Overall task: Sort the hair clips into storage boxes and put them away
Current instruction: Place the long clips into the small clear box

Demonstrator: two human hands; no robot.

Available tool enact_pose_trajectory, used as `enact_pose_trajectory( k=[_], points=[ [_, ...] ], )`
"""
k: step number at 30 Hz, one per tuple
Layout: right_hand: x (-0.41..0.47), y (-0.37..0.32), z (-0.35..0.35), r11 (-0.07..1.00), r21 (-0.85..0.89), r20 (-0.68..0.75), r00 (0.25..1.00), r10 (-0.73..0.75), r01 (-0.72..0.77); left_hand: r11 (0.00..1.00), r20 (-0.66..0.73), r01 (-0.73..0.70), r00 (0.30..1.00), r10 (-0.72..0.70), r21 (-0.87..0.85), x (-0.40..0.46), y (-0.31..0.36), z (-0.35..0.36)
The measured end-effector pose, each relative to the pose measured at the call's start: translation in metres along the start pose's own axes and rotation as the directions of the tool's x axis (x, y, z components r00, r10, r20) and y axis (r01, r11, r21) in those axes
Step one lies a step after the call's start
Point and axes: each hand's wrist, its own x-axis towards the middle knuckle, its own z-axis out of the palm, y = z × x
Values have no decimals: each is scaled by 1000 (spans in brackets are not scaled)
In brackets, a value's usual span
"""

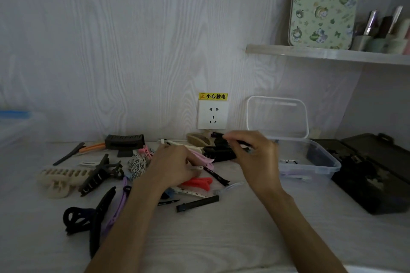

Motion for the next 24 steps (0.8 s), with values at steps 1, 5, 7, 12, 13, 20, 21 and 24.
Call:
enact_pose_trajectory(
  k=[1, 5, 7, 12, 13, 20, 21, 24],
  points=[
    [3, 0, -5, 999, -28, -44, 999, -18, 16, 1000, 1, -2, 1000, 2, -14, 0, -2, -1],
    [15, 17, -49, 978, -207, -178, 984, 3, -40, 998, -61, -61, 996, 60, -4, 0, -3, 0],
    [16, 34, -75, 943, -298, -122, 986, 115, -147, 996, -180, -83, 980, 79, -13, 2, 2, 0],
    [9, 63, -92, 837, -472, 32, 944, 329, -276, 958, -475, -191, 877, 69, -213, 8, 44, -2],
    [6, 62, -91, 844, -475, -20, 962, 272, -249, 951, -485, -187, 873, 46, -246, 9, 55, 0],
    [-2, 43, -68, 964, -142, -112, 971, 212, -226, 908, -380, -274, 914, 143, -318, 44, 106, 18],
    [-4, 42, -68, 973, -86, -123, 971, 204, -215, 914, -310, -288, 930, 196, -286, 52, 112, 24],
    [-9, 43, -71, 979, 12, -175, 963, 203, -204, 894, -139, -330, 943, 301, -305, 65, 126, 43]
  ],
)
